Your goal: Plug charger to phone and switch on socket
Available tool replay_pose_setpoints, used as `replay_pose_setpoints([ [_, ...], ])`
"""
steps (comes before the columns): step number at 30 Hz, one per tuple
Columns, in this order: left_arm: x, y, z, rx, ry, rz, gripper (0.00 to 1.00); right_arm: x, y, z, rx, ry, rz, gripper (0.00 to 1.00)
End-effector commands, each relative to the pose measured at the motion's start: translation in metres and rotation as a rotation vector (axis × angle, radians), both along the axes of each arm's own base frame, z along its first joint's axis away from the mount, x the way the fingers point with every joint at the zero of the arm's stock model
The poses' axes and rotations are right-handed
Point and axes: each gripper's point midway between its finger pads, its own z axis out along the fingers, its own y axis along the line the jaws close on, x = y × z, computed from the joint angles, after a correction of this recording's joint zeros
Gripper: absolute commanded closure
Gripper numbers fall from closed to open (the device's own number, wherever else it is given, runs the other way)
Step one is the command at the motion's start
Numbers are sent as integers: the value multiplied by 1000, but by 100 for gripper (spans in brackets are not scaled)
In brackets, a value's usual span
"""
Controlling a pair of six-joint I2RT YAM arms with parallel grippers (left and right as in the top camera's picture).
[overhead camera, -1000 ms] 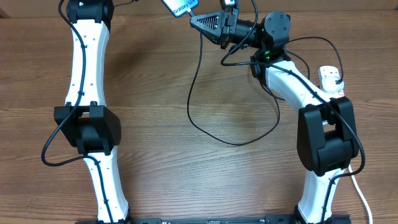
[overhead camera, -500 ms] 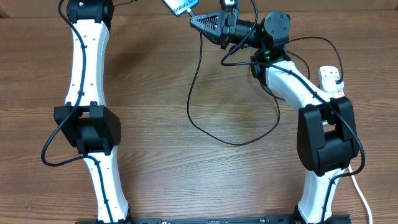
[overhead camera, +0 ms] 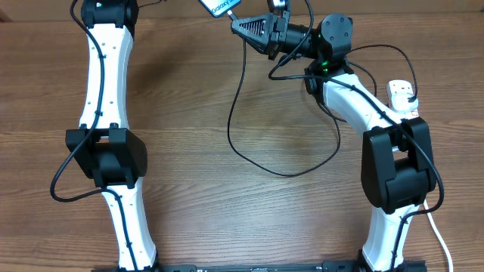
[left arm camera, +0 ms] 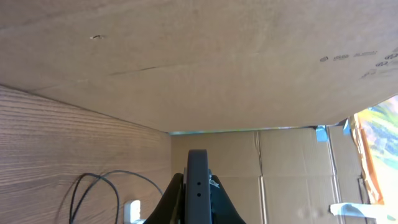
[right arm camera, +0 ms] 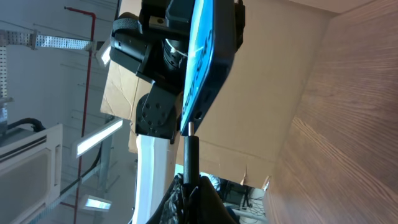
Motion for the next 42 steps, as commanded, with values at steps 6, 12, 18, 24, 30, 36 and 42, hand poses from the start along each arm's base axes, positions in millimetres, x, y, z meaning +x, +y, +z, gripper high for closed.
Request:
replay_pose_setpoints([
  [6,-9,-6,9,-26,1,-51,96,-8,-1,29,17,-77,-3,96],
  [12,-10,-7,9,-18,-10,-57,96,-8,-1,29,17,-77,-3,96],
  [18,-12,-9,9,-18,-15,-78,96,-8,-2,29,17,-77,-4,96],
  [24,-15,-10,10,-15,-26,-95,96,-7,-2,29,20,-75,-11,96],
  [30,-16,-12,11,-6,-45,-106,96,-5,-2,30,31,-44,-18,96],
  [36,-18,-19,11,2,-57,-125,96,-3,-3,31,39,-22,-21,96],
  [42,-20,-27,11,5,-62,-138,96,-3,-3,32,48,4,-18,96],
])
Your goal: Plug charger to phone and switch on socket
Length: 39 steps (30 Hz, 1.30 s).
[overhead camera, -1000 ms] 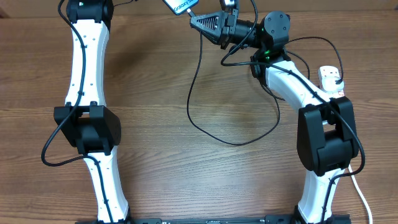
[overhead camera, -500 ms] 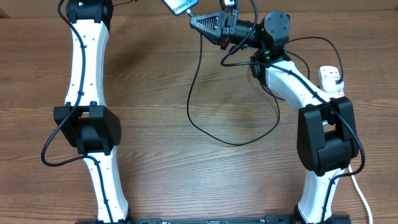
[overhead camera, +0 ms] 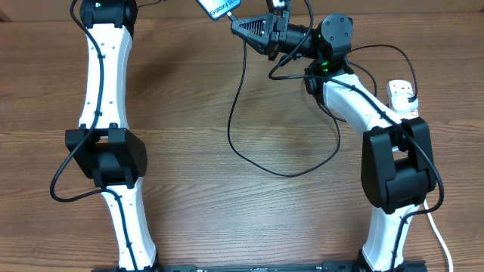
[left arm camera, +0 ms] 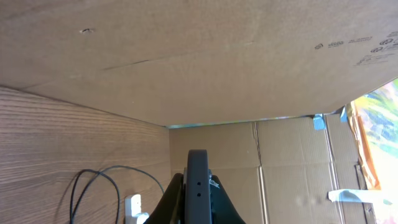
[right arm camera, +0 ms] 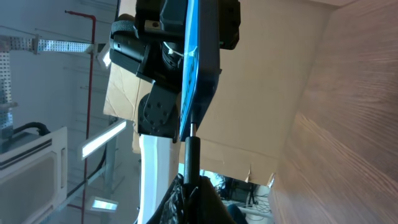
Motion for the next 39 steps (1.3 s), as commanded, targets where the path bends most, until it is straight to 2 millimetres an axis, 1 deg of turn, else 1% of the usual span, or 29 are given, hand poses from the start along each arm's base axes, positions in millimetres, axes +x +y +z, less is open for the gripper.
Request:
replay_pose_setpoints([
  [1,-15,-23,8,-1,-33,-93,96,-2,-3,32,43,-32,-31,96],
  [9,-16,-24,8,-6,-25,-96,96,-3,-3,32,41,-33,-30,96],
  [16,-16,-24,9,-36,18,-96,96,-3,-3,32,39,-43,-32,96],
  [23,-27,-31,23,-42,-64,-179,96,-2,-3,32,39,-45,-33,96],
  [39,-29,-33,23,-21,-101,-198,96,0,-5,33,42,-45,-44,96],
])
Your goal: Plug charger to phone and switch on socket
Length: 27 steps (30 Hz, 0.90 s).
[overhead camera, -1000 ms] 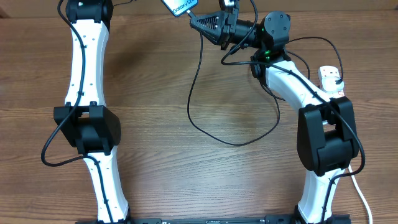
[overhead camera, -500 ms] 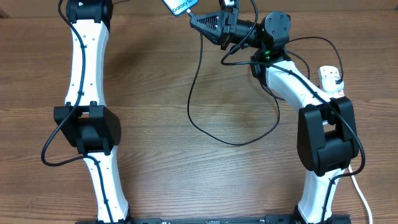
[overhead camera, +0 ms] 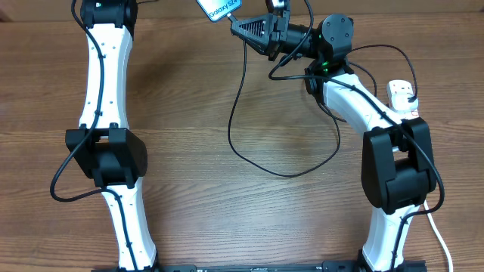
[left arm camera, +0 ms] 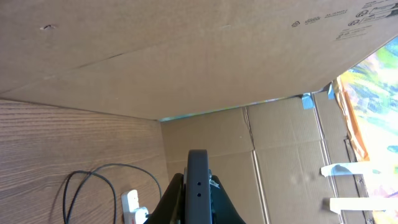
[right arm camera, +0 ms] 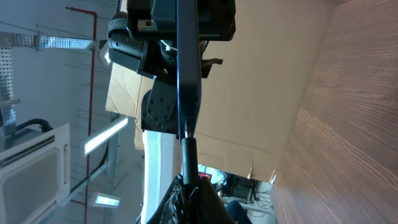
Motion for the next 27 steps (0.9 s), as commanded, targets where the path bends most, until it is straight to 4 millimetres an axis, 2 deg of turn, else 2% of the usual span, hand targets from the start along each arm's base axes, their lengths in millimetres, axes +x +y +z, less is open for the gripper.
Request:
replay_pose_setpoints([
  [1,-21,-25,8,-8,-17,-122,96,4,-6,30,42,-43,-62,96],
  [9,-23,-27,8,-8,-18,-136,96,6,-6,31,48,-41,-75,96],
  [22,-42,-65,8,-1,-42,-244,96,6,-6,31,42,-66,-79,96],
  [27,-45,-73,8,1,-47,-258,96,5,-6,31,41,-66,-76,96],
])
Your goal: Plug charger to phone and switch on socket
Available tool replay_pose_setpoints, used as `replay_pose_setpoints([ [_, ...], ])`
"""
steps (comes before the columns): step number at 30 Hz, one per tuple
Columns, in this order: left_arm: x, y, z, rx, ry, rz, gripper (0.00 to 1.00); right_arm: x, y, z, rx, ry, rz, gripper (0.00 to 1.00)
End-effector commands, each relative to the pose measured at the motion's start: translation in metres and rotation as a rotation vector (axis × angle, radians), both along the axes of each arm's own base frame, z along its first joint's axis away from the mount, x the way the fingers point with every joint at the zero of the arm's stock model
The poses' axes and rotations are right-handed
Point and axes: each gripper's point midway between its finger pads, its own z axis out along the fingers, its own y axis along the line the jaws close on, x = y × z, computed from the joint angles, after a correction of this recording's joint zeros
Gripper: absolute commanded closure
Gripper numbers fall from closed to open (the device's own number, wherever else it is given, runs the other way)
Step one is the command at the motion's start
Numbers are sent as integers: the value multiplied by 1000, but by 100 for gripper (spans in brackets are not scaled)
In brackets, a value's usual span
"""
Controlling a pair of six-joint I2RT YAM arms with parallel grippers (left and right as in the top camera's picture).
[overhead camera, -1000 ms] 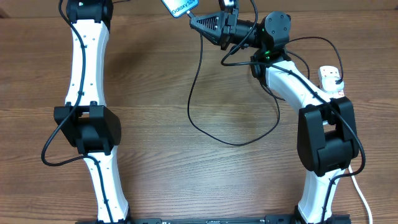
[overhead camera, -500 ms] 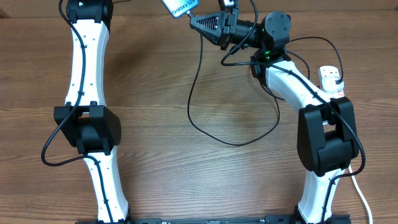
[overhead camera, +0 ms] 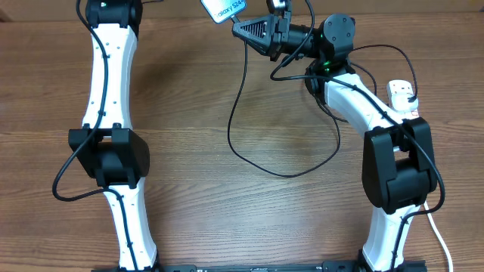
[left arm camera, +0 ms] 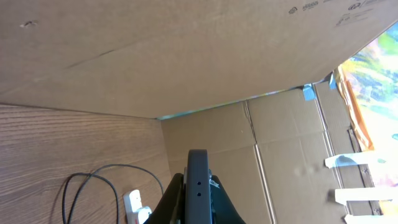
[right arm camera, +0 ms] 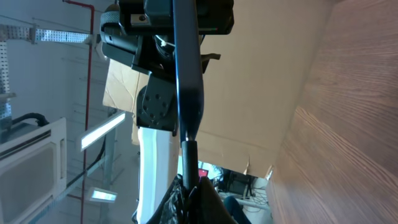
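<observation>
The phone (overhead camera: pixel 224 10), blue-white with a label, is held up at the table's far edge by my left gripper (left arm camera: pixel 198 186), which is shut on its dark edge (left arm camera: pixel 198 168). My right gripper (overhead camera: pixel 246 30) is shut on the black charger plug (right arm camera: pixel 188 155), whose tip meets the phone's bottom end (right arm camera: pixel 189 127) in the right wrist view. The black charger cable (overhead camera: pixel 249 128) loops over the table toward the white socket (overhead camera: pixel 401 95) at the right, also seen as the socket (left arm camera: pixel 135 203) in the left wrist view.
Cardboard walls (left arm camera: pixel 186 56) stand behind the table. The wooden table (overhead camera: pixel 227 211) carries only the cable loop between the two arms. A white cord (overhead camera: pixel 439 234) runs off the front right.
The phone has shifted slightly right and up at the far edge and tilted a little. In the right wrist view the plug's tip still sits at the phone's bottom end.
The left gripper held the phone aloft throughout with the right gripper holding the plug beside it. At first the phone's blue face was angled to the plug; it then turned edge-on in line with it, and the tip now meets its bottom end.
</observation>
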Motion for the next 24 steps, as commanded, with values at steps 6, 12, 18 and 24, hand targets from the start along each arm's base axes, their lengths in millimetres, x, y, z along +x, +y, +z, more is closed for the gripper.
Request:
replay_pose_setpoints([
  [6,-40,-55,7,-12,-8,-224,96,8,-4,33,55,-50,-91,96],
  [12,-34,-41,7,-11,-8,-193,96,6,-4,32,48,-71,-87,14],
  [18,-19,-4,6,-9,-8,-111,96,3,-9,36,48,-119,-77,0],
  [24,-10,49,7,-6,-18,-47,96,8,-33,37,32,-156,-83,0],
])
